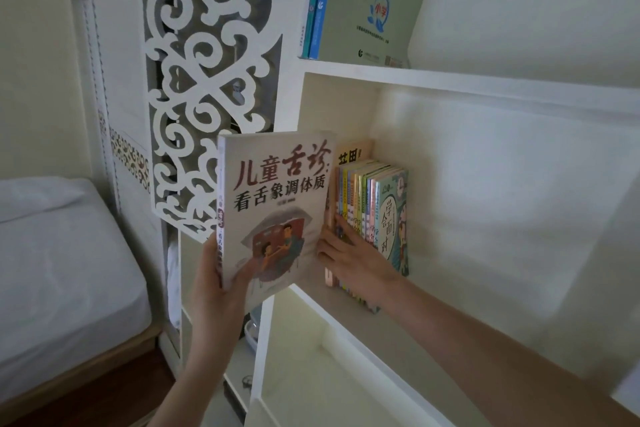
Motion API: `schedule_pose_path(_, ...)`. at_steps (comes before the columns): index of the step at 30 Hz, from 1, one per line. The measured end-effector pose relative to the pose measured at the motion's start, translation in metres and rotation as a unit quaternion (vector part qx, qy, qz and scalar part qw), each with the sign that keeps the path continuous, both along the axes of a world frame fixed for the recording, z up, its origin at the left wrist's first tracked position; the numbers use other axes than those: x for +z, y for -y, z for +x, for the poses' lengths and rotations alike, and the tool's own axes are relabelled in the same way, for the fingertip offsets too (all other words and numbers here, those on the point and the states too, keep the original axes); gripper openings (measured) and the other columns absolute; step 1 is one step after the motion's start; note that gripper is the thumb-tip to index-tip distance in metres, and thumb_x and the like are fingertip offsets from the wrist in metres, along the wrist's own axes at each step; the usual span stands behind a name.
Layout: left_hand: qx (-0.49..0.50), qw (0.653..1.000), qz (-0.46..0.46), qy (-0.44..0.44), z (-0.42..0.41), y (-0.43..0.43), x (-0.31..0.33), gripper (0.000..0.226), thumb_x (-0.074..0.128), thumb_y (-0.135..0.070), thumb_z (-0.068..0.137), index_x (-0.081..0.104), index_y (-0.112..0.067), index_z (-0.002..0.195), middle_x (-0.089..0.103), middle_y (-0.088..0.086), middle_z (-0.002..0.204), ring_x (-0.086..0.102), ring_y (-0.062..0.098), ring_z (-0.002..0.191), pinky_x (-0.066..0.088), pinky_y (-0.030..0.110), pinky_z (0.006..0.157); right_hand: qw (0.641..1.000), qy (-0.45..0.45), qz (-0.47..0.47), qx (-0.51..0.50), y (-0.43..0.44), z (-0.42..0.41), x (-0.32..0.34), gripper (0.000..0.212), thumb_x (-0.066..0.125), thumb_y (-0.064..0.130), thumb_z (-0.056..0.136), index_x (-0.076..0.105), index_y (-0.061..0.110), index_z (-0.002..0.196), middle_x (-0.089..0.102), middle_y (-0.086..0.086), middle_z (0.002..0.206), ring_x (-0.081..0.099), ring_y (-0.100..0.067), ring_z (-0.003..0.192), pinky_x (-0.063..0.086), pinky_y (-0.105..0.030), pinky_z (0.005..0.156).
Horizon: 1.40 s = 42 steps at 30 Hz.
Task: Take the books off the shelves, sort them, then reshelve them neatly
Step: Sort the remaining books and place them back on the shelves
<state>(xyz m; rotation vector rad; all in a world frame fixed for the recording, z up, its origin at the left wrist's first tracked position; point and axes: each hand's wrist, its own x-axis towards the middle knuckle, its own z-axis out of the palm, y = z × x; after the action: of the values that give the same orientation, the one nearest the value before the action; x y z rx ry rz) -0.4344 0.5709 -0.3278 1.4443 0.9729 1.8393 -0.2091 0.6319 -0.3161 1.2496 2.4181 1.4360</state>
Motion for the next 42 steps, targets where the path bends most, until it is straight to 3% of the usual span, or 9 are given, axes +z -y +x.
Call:
schedule_pose_path(7,0.012,1.000,-0.010,0.012,0.006,-0.013,-0.016,0.060,0.064,-0.004,0.085,0.044,-0.052,0.114,0.058,-0.024,0.110,0.058,0.006,0.107,0.056,0.042,0.082,1.000,0.002,0.003,0.008,0.002,0.000,-0.003,0.038,0.080,0.009,0.063,0.072,0.015,0.099,0.066,-0.005,0.116,0.051,-0.025,0.125,0.037,-0.051,0.109)
schedule_pose_path(11,-0.011,1.000,-0.001,0.015,0.033,-0.019,-0.016,0.052,0.061,0.004,0.085,0.044,-0.030,0.121,0.057,-0.035,0.099,0.054,-0.017,0.095,0.052,0.010,0.070,0.999,-0.015,-0.002,0.029,0.002,0.002,-0.002,0.042,0.082,0.010,0.061,0.072,0.016,0.101,0.066,-0.004,0.116,0.051,-0.025,0.126,0.035,-0.052,0.110)
schedule_pose_path(17,-0.072,0.997,-0.023,0.027,0.076,-0.057,-0.016,0.049,0.057,-0.006,0.091,0.037,-0.026,0.131,0.056,-0.007,0.118,0.055,0.001,0.108,0.049,0.015,0.082,0.971,-0.193,0.029,0.139,0.024,-0.002,0.016,0.038,0.056,0.004,0.084,0.058,0.012,0.120,0.047,-0.011,0.136,0.034,-0.029,0.135,0.016,-0.049,0.119)
schedule_pose_path(21,-0.032,0.992,-0.048,-0.115,0.108,-0.086,-0.022,0.076,0.033,-0.058,0.082,0.020,-0.021,0.147,0.030,0.013,0.147,0.029,0.029,0.135,0.027,0.042,0.111,0.834,-0.526,0.163,0.030,0.046,-0.010,0.000,0.065,0.060,0.038,0.083,0.035,0.015,0.138,0.034,-0.014,0.144,0.032,-0.031,0.136,0.024,-0.046,0.115)
schedule_pose_path(24,0.024,0.961,-0.020,-0.273,0.128,-0.107,-0.031,0.085,0.020,-0.065,0.084,0.010,-0.015,0.152,0.009,0.005,0.155,0.014,0.025,0.137,0.001,0.029,0.112,0.702,-0.708,0.018,-0.077,0.044,-0.007,-0.018,0.116,0.057,0.073,0.062,0.014,0.012,0.150,0.024,-0.015,0.151,0.023,-0.030,0.140,0.021,-0.041,0.116)
schedule_pose_path(28,0.036,0.966,-0.045,-0.252,0.130,-0.113,-0.026,0.091,0.022,-0.066,0.081,0.003,-0.012,0.152,0.022,0.020,0.150,0.024,0.037,0.133,0.016,0.045,0.111,0.727,-0.671,-0.056,-0.137,0.032,-0.001,-0.024,0.123,0.064,0.070,0.066,0.002,0.006,0.151,0.014,-0.013,0.155,0.015,-0.028,0.143,0.011,-0.033,0.116)
schedule_pose_path(32,0.027,0.963,0.073,-0.257,0.114,-0.090,-0.030,0.075,0.028,-0.059,0.089,0.001,-0.027,0.151,0.014,0.000,0.151,0.021,0.026,0.137,0.022,0.047,0.112,0.726,-0.670,-0.055,-0.143,0.031,-0.003,-0.021,0.100,0.063,0.047,0.086,-0.001,0.007,0.151,0.009,-0.012,0.156,0.009,-0.026,0.145,0.008,-0.033,0.117)
schedule_pose_path(38,0.097,0.870,0.142,-0.462,0.110,-0.099,-0.046,0.067,0.038,-0.033,0.092,0.016,-0.012,0.152,-0.001,0.015,0.158,0.017,0.031,0.144,0.041,0.052,0.101,0.729,-0.653,-0.065,-0.194,0.032,-0.007,-0.013,0.091,0.055,0.045,0.092,-0.004,0.010,0.152,0.006,-0.009,0.157,0.008,-0.027,0.145,0.016,-0.039,0.116)
schedule_pose_path(42,0.095,0.878,0.138,-0.449,0.104,-0.100,-0.040,0.074,0.052,-0.031,0.090,0.014,-0.018,0.152,-0.006,0.012,0.158,0.005,0.033,0.146,0.030,0.060,0.107,0.706,-0.674,-0.112,-0.184,0.037,-0.010,-0.006,0.094,0.059,0.042,0.091,-0.005,0.012,0.152,0.004,-0.009,0.158,0.006,-0.027,0.145,0.015,-0.042,0.115)
